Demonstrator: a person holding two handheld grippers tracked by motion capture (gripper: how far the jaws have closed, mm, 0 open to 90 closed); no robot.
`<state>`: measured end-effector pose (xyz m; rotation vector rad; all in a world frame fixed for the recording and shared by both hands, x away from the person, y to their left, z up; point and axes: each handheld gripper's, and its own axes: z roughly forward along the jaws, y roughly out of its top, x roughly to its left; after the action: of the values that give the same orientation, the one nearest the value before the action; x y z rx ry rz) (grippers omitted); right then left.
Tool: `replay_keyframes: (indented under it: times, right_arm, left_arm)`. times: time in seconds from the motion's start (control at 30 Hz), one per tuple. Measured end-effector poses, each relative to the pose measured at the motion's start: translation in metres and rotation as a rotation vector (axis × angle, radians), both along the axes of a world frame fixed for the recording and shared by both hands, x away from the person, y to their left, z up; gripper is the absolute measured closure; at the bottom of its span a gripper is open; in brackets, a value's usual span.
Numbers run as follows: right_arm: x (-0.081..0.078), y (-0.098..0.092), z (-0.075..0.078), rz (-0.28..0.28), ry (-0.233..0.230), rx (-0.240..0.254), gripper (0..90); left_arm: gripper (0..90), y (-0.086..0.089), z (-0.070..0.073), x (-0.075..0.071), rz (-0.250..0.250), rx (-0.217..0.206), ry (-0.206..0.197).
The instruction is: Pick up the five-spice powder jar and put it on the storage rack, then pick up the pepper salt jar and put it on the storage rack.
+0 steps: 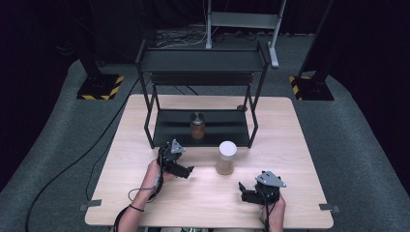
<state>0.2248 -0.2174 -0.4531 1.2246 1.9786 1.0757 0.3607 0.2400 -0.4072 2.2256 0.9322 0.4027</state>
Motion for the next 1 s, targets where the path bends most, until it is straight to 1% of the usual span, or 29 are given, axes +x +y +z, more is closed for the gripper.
replay_keyframes:
  times: [0.07, 0.13, 0.33, 0.5, 0.63, 0.7, 0.8, 0.83, 0.87, 0.97, 1.0]
  right_arm:
    - [0.0, 0.0, 0.0, -0.001, 0.0, 0.0, 0.3]
    - [-0.001, 0.0, 0.0, -0.002, -0.003, 0.001, 0.3]
    - [0.0, 0.001, 0.0, -0.001, -0.001, -0.002, 0.3]
    - [-0.001, 0.0, 0.0, -0.003, -0.005, 0.0, 0.3]
    - [0.0, 0.001, 0.0, 0.001, 0.0, -0.003, 0.3]
    - [0.0, 0.002, 0.0, 0.001, 0.0, -0.009, 0.3]
    - [0.0, 0.002, 0.001, 0.004, 0.002, -0.012, 0.3]
    - [0.0, 0.002, 0.001, 0.004, 0.002, -0.012, 0.3]
    - [0.0, 0.002, 0.001, 0.005, 0.003, -0.012, 0.3]
    - [0.001, 0.002, 0.001, 0.005, 0.008, -0.014, 0.3]
    - [0.001, 0.002, 0.002, 0.007, 0.01, -0.016, 0.3]
  left_arm:
    - [0.2, 0.003, -0.003, -0.005, 0.009, -0.015, 0.006]
    - [0.2, 0.004, -0.006, -0.01, 0.012, -0.019, 0.006]
    - [0.2, 0.007, -0.01, -0.023, 0.009, -0.023, 0.008]
    - [0.2, 0.011, -0.013, -0.033, 0.02, -0.022, 0.005]
    - [0.2, 0.016, -0.016, -0.039, 0.029, -0.017, 0.01]
    - [0.2, 0.019, -0.019, -0.043, 0.037, -0.029, 0.014]
    - [0.2, 0.022, -0.023, -0.047, 0.04, -0.033, 0.022]
    - [0.2, 0.022, -0.024, -0.049, 0.039, -0.033, 0.022]
    - [0.1, 0.022, -0.025, -0.052, 0.04, -0.031, 0.014]
    - [0.1, 0.024, -0.026, -0.054, 0.04, -0.039, 0.019]
    - [0.1, 0.024, -0.026, -0.056, 0.04, -0.037, 0.014]
